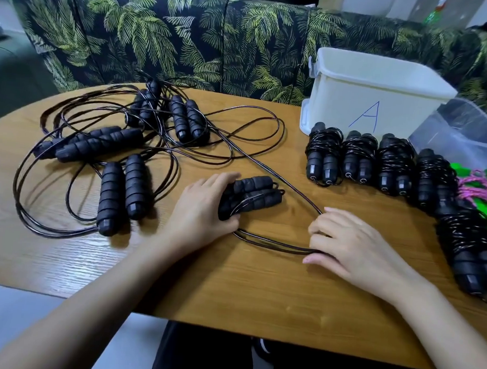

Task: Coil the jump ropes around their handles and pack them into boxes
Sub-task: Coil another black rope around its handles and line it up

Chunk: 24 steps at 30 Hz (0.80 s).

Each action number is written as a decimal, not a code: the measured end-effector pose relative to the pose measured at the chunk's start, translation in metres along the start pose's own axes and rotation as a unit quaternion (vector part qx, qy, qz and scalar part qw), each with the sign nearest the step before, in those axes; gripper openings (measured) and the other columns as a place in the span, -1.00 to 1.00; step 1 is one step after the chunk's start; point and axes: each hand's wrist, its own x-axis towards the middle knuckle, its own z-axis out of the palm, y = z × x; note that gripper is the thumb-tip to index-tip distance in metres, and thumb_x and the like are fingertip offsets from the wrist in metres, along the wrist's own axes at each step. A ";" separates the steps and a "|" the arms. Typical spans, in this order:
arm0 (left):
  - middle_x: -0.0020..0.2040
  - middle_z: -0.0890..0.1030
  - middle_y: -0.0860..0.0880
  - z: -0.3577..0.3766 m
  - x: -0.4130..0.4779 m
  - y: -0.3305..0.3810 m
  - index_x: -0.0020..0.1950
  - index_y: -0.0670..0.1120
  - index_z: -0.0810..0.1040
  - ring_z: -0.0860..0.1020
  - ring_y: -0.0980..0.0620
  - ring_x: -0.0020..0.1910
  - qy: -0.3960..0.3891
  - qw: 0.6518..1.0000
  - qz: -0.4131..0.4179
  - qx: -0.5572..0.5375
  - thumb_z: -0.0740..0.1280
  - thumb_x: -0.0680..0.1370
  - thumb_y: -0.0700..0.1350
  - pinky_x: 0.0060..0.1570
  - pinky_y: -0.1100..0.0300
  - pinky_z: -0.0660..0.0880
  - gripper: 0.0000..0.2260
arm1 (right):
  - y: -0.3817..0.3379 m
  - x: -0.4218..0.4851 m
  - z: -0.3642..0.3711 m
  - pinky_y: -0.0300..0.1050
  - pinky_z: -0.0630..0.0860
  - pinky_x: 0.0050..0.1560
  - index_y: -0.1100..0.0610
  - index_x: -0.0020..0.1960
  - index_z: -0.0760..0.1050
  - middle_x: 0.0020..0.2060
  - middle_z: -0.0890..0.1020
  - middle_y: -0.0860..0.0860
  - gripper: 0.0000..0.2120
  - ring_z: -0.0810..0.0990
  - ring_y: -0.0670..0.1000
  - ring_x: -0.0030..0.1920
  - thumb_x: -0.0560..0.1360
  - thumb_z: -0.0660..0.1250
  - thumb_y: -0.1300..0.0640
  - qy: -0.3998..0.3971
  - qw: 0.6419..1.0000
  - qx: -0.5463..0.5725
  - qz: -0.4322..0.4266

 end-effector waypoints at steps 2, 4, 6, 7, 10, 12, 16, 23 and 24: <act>0.37 0.51 -0.03 0.003 -0.002 -0.002 0.52 0.04 0.33 0.50 -0.12 0.21 -0.007 1.000 0.004 0.018 0.23 0.40 0.19 0.21 -0.01 0.45 -0.31 | 0.007 -0.002 0.002 -0.01 0.26 0.48 0.01 -0.17 0.46 -0.20 0.49 -0.12 -0.66 0.51 -0.08 -0.08 0.63 0.12 -0.17 0.009 1.000 0.001 0.004; 0.40 0.49 -0.07 0.006 -0.003 -0.003 0.53 0.09 0.34 0.47 -0.18 0.23 -0.005 0.999 0.005 0.046 0.14 0.42 0.23 0.22 -0.07 0.42 -0.33 | 0.010 -0.003 0.005 0.00 0.26 0.49 0.03 -0.14 0.50 -0.21 0.50 -0.11 -0.68 0.52 -0.08 -0.10 0.63 0.13 -0.13 0.020 1.000 -0.003 0.008; 0.34 0.50 -0.05 0.007 -0.004 -0.003 0.52 0.14 0.33 0.45 -0.19 0.17 -0.009 0.998 0.001 0.064 0.11 0.44 0.24 0.15 -0.08 0.41 -0.36 | 0.014 -0.004 0.008 -0.01 0.26 0.49 0.04 -0.09 0.52 -0.19 0.52 -0.11 -0.69 0.54 -0.08 -0.09 0.64 0.13 -0.10 0.025 1.000 0.006 0.016; 0.31 0.51 -0.05 0.007 -0.003 -0.003 0.52 0.14 0.34 0.45 -0.19 0.12 -0.010 0.998 0.003 0.065 0.10 0.44 0.23 0.11 -0.07 0.42 -0.37 | 0.016 -0.004 0.009 -0.02 0.26 0.49 0.04 -0.08 0.53 -0.17 0.53 -0.11 -0.70 0.54 -0.08 -0.08 0.65 0.12 -0.09 0.027 0.999 0.015 0.023; 0.22 0.56 -0.07 0.008 -0.001 -0.007 0.48 0.10 0.41 0.47 -0.18 0.02 0.003 0.999 0.019 0.039 0.16 0.46 0.19 0.04 -0.09 0.49 -0.42 | 0.020 -0.001 0.009 -0.09 0.21 0.52 0.03 -0.07 0.54 -0.16 0.54 -0.13 -0.70 0.54 -0.11 -0.07 0.65 0.12 -0.08 0.027 0.998 0.041 0.045; 0.19 0.58 -0.06 0.007 -0.002 -0.011 0.47 0.08 0.43 0.47 -0.16 0.00 0.016 0.999 0.034 0.013 0.21 0.46 0.16 0.03 -0.12 0.51 -0.44 | 0.023 0.002 0.009 -0.14 0.15 0.53 0.03 -0.08 0.53 -0.15 0.53 -0.14 -0.71 0.52 -0.14 -0.06 0.64 0.12 -0.08 0.024 0.997 0.054 0.055; 0.25 0.54 -0.04 -0.014 -0.004 -0.015 0.50 0.06 0.36 0.44 -0.09 0.06 0.052 0.995 0.079 -0.040 0.26 0.49 0.11 0.14 -0.05 0.45 -0.44 | 0.037 0.011 0.009 -0.16 0.09 0.55 0.03 -0.08 0.53 -0.14 0.51 -0.19 -0.69 0.49 -0.22 -0.04 0.63 0.13 -0.13 0.017 0.987 0.129 0.097; 0.37 0.45 0.03 -0.063 -0.012 -0.009 0.53 0.02 0.32 0.43 -0.07 0.17 0.037 0.972 0.233 -0.015 0.32 0.57 0.07 0.24 0.02 0.36 -0.46 | 0.045 0.074 -0.011 -0.01 0.49 0.08 -0.14 -0.21 0.57 -0.22 0.63 -0.20 -0.86 0.60 -0.08 -0.04 0.52 0.37 -0.03 0.035 0.930 0.280 0.237; 0.38 0.44 0.03 -0.067 -0.014 -0.004 0.53 -0.01 0.30 0.43 -0.06 0.18 0.028 0.967 0.254 0.001 0.31 0.57 0.09 0.24 0.03 0.36 -0.45 | 0.044 0.086 -0.014 -0.04 0.49 0.01 -0.16 -0.23 0.57 -0.25 0.64 -0.19 -0.86 0.59 -0.13 -0.11 0.51 0.36 -0.07 0.034 0.926 0.281 0.249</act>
